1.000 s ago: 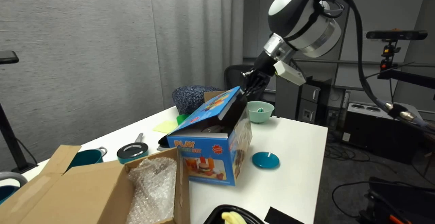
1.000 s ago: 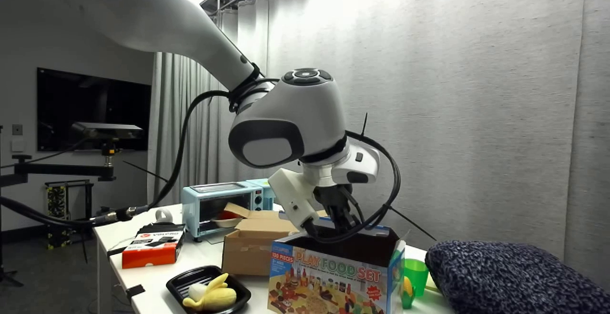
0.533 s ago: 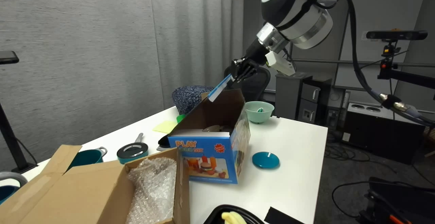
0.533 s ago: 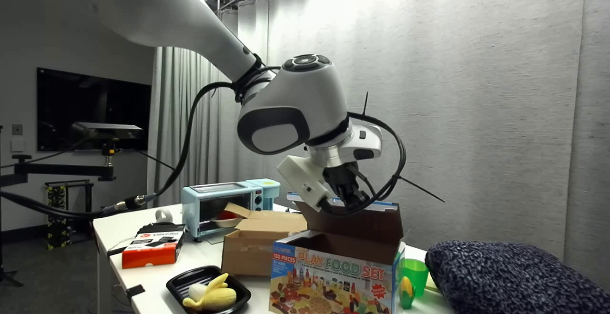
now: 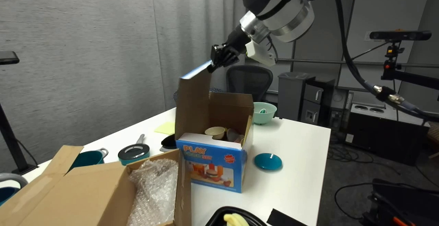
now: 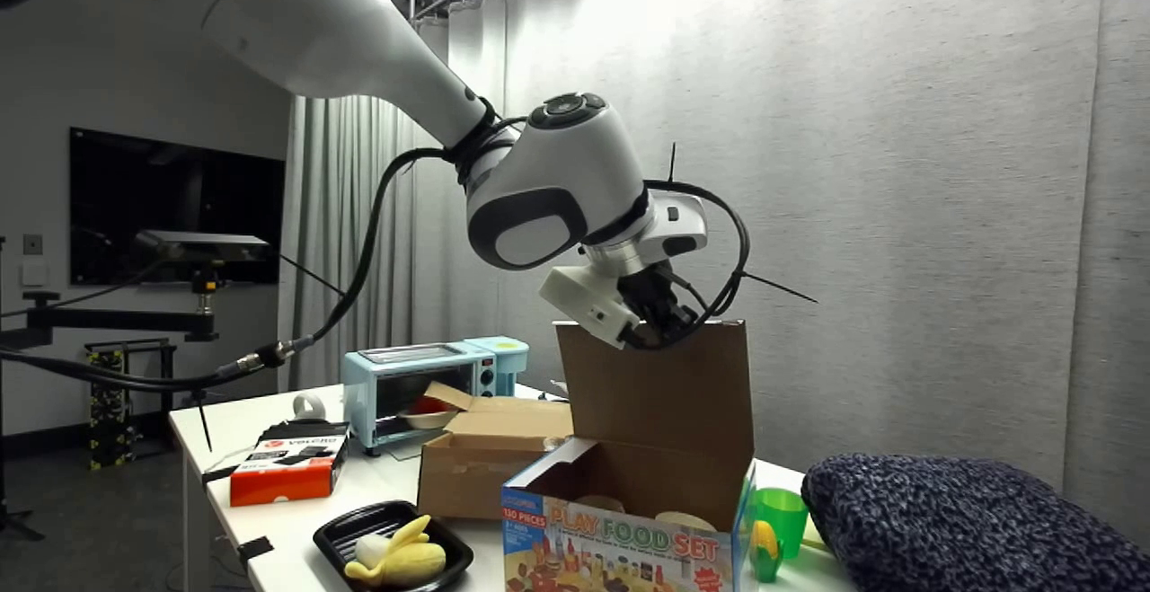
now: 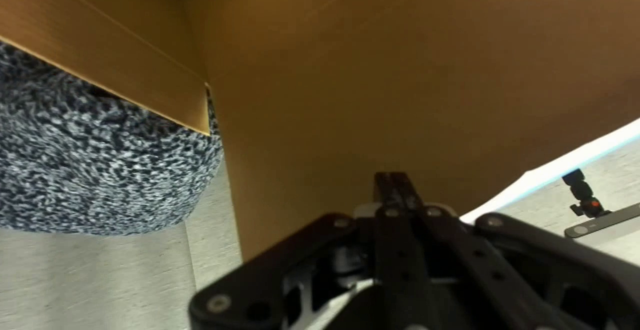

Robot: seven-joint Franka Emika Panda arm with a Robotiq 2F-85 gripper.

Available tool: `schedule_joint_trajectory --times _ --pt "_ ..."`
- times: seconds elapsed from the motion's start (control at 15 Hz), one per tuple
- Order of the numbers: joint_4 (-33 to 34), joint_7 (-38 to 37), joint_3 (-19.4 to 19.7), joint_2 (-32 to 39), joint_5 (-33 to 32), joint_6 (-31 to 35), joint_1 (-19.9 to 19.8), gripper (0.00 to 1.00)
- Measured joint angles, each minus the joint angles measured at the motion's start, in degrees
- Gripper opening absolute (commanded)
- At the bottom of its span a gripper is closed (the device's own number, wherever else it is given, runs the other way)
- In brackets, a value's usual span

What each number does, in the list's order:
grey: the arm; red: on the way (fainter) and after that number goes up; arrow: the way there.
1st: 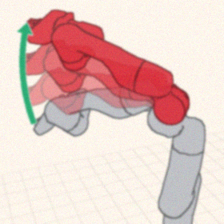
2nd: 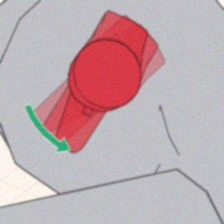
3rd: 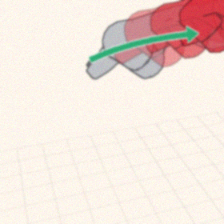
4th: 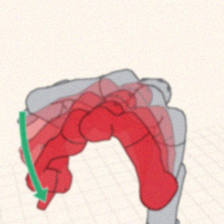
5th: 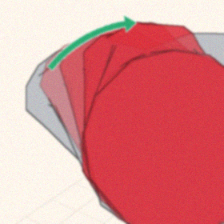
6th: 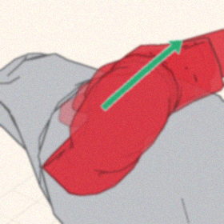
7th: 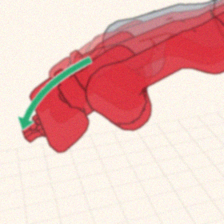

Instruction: Open the blue box

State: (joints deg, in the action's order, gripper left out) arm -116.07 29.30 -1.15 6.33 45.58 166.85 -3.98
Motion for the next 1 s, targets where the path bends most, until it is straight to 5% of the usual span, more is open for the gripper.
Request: schedule_joint_trajectory --times 1.0 --pt "12.43 -1.75 -0.76 16.51 -9.06 0.23 1.64 0.0"
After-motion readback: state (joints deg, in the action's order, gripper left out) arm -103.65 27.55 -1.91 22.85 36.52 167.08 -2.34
